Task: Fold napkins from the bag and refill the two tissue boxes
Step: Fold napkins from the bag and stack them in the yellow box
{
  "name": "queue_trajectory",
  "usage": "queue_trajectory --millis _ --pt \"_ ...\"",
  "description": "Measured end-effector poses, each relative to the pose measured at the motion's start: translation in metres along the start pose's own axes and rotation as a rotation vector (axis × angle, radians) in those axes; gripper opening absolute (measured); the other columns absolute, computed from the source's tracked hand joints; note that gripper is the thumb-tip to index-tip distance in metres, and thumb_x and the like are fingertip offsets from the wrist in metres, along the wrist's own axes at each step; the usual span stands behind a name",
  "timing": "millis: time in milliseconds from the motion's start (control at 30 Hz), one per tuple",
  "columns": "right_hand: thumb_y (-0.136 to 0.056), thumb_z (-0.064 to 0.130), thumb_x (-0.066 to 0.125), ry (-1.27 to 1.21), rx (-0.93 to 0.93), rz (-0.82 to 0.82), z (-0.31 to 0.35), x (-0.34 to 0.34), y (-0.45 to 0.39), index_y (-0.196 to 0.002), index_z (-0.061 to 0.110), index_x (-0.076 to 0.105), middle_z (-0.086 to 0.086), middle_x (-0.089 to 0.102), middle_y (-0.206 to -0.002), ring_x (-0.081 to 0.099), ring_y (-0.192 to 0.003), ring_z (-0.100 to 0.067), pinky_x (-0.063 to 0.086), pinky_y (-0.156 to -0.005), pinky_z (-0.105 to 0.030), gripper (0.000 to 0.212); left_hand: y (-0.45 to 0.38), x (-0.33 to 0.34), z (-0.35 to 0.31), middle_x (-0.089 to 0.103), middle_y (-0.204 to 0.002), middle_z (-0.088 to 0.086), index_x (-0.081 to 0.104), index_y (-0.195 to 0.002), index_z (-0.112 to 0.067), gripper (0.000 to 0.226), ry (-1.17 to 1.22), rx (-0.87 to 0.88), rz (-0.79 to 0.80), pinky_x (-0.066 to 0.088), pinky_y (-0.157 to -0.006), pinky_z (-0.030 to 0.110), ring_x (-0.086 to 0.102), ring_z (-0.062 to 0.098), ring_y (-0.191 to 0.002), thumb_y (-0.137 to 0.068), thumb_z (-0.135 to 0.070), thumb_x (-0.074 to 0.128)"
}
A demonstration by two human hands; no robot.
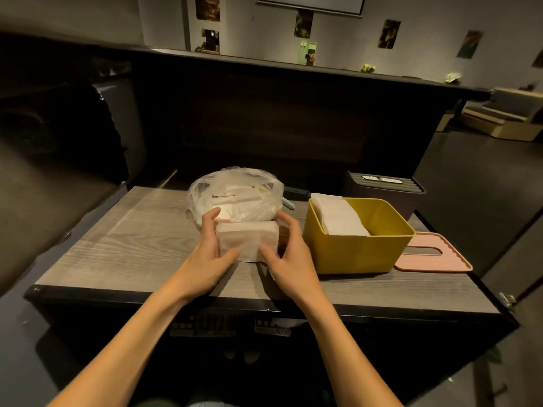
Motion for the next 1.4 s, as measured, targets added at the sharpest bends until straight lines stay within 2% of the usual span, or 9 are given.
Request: queue_trajectory --millis 167,300,433,600,733,867,1067,1267,1400 --pt "-0.098 0.019 0.069 0.030 -0.029 -0.055 0.003 -0.004 0.000 -0.148 0.039 0.045 0.017 0.054 -0.144 0.051 -0.129 0.003 0.050 -0.101 -0.017 0.059 0.000 -0.007 -0.004 0.051 -0.125 -0.001 0.017 -0.148 -0.034 0.076 -0.008 0.056 -0.097 0.054 -0.080 0.015 0.063 -0.006 -0.098 -0.097 0.000 0.063" --pt "-0.096 0.022 0.072 0.062 -0.003 -0.030 -0.005 -0.003 0.000 -0.145 0.033 0.051 0.016 0.059 -0.138 0.056 -0.124 0.001 0.052 -0.103 -0.025 0.055 0.002 -0.006 0.001 0.051 -0.124 -0.017 0.017 -0.149 -0.036 0.085 -0.013 0.005 -0.077 0.046 -0.080 0.001 0.058 -0.023 -0.099 -0.092 -0.003 0.072" --pt "-0.095 0.021 0.073 0.134 -0.021 -0.045 -0.007 -0.002 0.000 -0.130 0.031 0.065 0.017 0.063 -0.124 0.057 -0.114 0.004 0.051 -0.100 -0.024 0.037 0.002 -0.010 0.007 0.058 -0.121 -0.018 0.038 -0.154 -0.019 0.080 0.031 -0.064 -0.144 0.049 -0.087 0.006 0.062 -0.011 -0.104 -0.087 0.000 0.077" --pt "-0.096 0.018 0.071 0.140 -0.038 -0.061 -0.009 -0.003 -0.004 -0.120 0.030 0.068 0.017 0.066 -0.116 0.059 -0.108 0.004 0.050 -0.093 -0.018 0.027 -0.002 -0.011 0.008 0.076 -0.111 -0.008 0.075 -0.113 -0.023 0.038 0.043 -0.043 -0.124 0.056 -0.093 0.021 0.070 0.004 -0.105 -0.086 0.005 0.075" --pt "-0.097 0.020 0.071 0.144 -0.062 -0.107 -0.002 -0.004 0.000 -0.120 0.031 0.068 0.021 0.068 -0.114 0.060 -0.108 0.006 0.052 -0.090 -0.014 0.025 0.000 -0.011 0.008 0.079 -0.095 -0.011 0.075 -0.110 -0.021 0.034 0.079 -0.084 -0.119 0.052 -0.073 0.012 0.072 0.001 -0.088 -0.089 0.005 0.071" --pt "-0.098 0.022 0.071 0.166 -0.090 -0.138 0.013 -0.010 0.004 -0.120 0.028 0.069 0.020 0.068 -0.113 0.061 -0.107 0.006 0.054 -0.088 -0.014 0.023 0.001 -0.017 -0.001 0.080 -0.099 -0.002 0.076 -0.110 -0.015 0.026 0.106 -0.135 -0.103 0.055 -0.076 0.016 0.074 0.012 -0.094 -0.090 0.001 0.072" --pt "-0.100 0.023 0.067 0.254 -0.228 -0.080 0.064 -0.031 0.010 -0.117 0.028 0.065 0.020 0.065 -0.108 0.059 -0.104 0.003 0.054 -0.091 -0.021 0.018 -0.007 -0.034 -0.047 0.078 -0.103 -0.007 0.075 -0.106 -0.022 0.025 0.104 -0.147 -0.020 0.051 -0.082 0.021 0.072 0.008 -0.097 -0.090 -0.003 0.071" --pt "-0.096 0.028 0.072 0.367 -0.310 -0.036 0.115 -0.099 -0.009 -0.114 0.030 0.065 0.018 0.066 -0.105 0.060 -0.098 0.005 0.051 -0.081 -0.008 0.020 -0.046 -0.019 -0.118 0.074 -0.103 -0.011 0.071 -0.109 -0.020 0.023 0.004 0.005 0.105 0.055 -0.080 0.018 0.070 0.002 -0.100 -0.091 -0.006 0.069" --pt "-0.095 0.024 0.073 0.483 -0.281 -0.089 0.117 -0.156 -0.023 -0.106 0.029 0.064 0.020 0.062 -0.097 0.060 -0.095 0.003 0.051 -0.076 -0.011 0.016 -0.087 0.023 -0.148 0.074 -0.099 -0.009 0.072 -0.106 -0.024 0.018 -0.095 0.068 0.200 0.057 -0.077 0.015 0.068 -0.002 -0.099 -0.093 -0.012 0.071"
Point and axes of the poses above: each hand's wrist, its own y-axis away from the middle knuckle, its own x-axis out of the palm, z = x × y, the point moved 5 cm from there along -y, towards the middle knuckle
